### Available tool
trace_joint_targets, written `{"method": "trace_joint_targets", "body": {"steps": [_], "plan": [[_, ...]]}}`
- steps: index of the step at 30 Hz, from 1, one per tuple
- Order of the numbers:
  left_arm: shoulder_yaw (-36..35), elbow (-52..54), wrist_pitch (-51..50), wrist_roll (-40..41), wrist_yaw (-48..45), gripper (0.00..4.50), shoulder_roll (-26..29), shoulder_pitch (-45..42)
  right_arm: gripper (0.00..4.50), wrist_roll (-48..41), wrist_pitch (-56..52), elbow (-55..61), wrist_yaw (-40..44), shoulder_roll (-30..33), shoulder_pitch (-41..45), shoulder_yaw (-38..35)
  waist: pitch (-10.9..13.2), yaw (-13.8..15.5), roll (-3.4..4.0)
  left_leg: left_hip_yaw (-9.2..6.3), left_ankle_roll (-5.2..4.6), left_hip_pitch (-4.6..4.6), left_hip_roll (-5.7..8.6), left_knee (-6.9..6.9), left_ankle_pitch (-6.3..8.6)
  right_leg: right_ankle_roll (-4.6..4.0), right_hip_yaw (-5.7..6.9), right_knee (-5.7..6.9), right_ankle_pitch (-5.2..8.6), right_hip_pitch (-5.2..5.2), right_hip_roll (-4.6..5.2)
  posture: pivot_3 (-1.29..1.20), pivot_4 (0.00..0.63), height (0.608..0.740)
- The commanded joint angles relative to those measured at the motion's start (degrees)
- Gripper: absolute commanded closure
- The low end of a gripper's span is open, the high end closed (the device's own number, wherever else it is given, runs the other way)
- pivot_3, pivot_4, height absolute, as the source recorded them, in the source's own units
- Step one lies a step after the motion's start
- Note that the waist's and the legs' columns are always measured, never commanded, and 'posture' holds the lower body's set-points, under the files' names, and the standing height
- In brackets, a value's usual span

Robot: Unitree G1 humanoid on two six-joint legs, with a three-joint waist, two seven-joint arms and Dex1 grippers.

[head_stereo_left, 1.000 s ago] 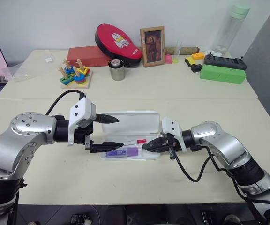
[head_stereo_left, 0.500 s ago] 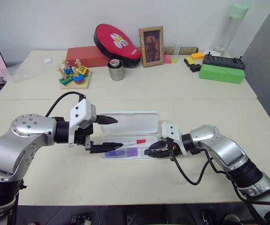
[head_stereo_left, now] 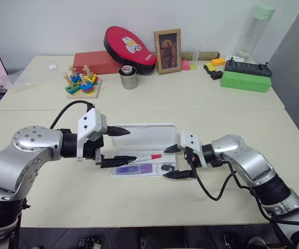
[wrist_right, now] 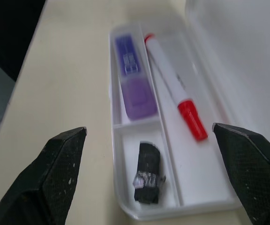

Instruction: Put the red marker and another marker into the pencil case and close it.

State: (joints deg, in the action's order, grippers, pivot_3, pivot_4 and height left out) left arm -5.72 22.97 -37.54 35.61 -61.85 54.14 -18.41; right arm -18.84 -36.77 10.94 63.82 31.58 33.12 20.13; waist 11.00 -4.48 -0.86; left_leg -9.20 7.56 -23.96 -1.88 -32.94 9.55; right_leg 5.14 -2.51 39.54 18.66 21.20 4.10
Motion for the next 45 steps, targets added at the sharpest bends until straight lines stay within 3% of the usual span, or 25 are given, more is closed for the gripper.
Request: {"method": "trace_joint_targets", "body": {"steps": [1, 4, 8, 11, 18, 28, 39, 45], "plan": [[-5.3, 1.4, -2.0, 2.8, 4.2, 0.0, -1.2, -0.5, 0.04, -8.5, -3.1, 3.6, 0.0, -2.1, 5.5, -8.3, 0.0, -0.2, 0.0, 0.0, 0.0, 0.0, 0.0, 0.0, 0.0, 0.0, 0.0, 0.02, 0.0, 0.0, 0.0, 0.0, 0.15, 0.74], [-8.6, 1.4, -3.6, 4.9, 7.7, 0.0, -2.7, -0.3, 0.04, -10.5, -4.0, 1.2, -2.9, -4.5, 9.8, -11.8, 0.0, -0.2, 0.0, -0.02, 0.0, 0.01, 0.0, 0.0, 0.0, 0.0, 0.01, 0.02, 0.0, 0.0, 0.0, 0.0, 0.15, 0.74], [-19.0, 0.5, -5.9, 8.9, 15.9, 0.0, -5.7, -0.3, 0.04, -4.8, -4.8, -13.6, -13.1, -10.4, 22.1, -12.2, 0.0, -0.7, 0.0, 0.02, 0.0, 0.04, 0.0, -0.02, -0.01, -0.01, -0.05, 0.16, 0.0, 0.06, 0.0, 0.0, 0.15, 0.74], [-21.5, 2.4, -7.2, 10.5, 16.7, 0.0, -5.6, 2.4, 0.5, 0.9, -3.4, -20.6, -17.2, -11.8, 25.0, -8.7, 0.0, -0.5, -0.02, -0.02, 0.01, 0.06, 0.0, 0.0, -0.02, -0.02, -0.01, 0.29, 0.0, 0.1, 0.0, 0.0, 0.15, 0.74], [-25.2, 5.5, -8.5, 13.9, 18.4, 0.0, -5.0, 6.5, 2.21, 5.7, -0.5, -27.8, -18.1, -15.0, 27.4, -6.0, 0.0, -0.3, -0.04, -0.01, 0.02, -0.08, 0.0, 0.03, -0.02, -0.03, -0.01, 0.22, 0.0, 0.2, 0.0, 0.0, 0.15, 0.74], [-25.6, 8.1, -9.8, 18.4, 17.1, 0.0, -3.1, 10.0, 4.45, 7.5, -2.0, -23.6, -13.7, -14.2, 24.8, -1.9, 0.0, -0.3, -0.04, -0.01, 0.01, -0.03, 0.0, 0.04, -0.02, -0.04, -0.01, 0.3, 0.0, 0.19, 0.0, 0.0, 0.15, 0.74], [-24.7, 8.3, -9.4, 19.5, 16.8, 0.0, -1.5, 11.0, 4.45, 9.9, -1.8, -19.4, -11.1, -12.8, 21.6, 1.7, 0.0, -0.3, -0.04, -0.01, 0.01, -0.02, 0.0, 0.04, -0.01, -0.04, -0.02, 0.28, 0.01, 0.19, 0.0, 0.0, 0.15, 0.74], [-24.8, 8.7, -9.7, 20.0, 16.7, 0.0, -1.2, 11.4, 4.45, 6.9, -1.6, -8.8, -4.3, -9.5, 17.3, 3.3, 0.0, -0.3, -0.05, -0.01, 0.01, -0.02, 0.0, 0.05, -0.01, -0.04, -0.01, 0.25, 0.01, 0.17, 0.0, 0.0, 0.15, 0.74]]}}
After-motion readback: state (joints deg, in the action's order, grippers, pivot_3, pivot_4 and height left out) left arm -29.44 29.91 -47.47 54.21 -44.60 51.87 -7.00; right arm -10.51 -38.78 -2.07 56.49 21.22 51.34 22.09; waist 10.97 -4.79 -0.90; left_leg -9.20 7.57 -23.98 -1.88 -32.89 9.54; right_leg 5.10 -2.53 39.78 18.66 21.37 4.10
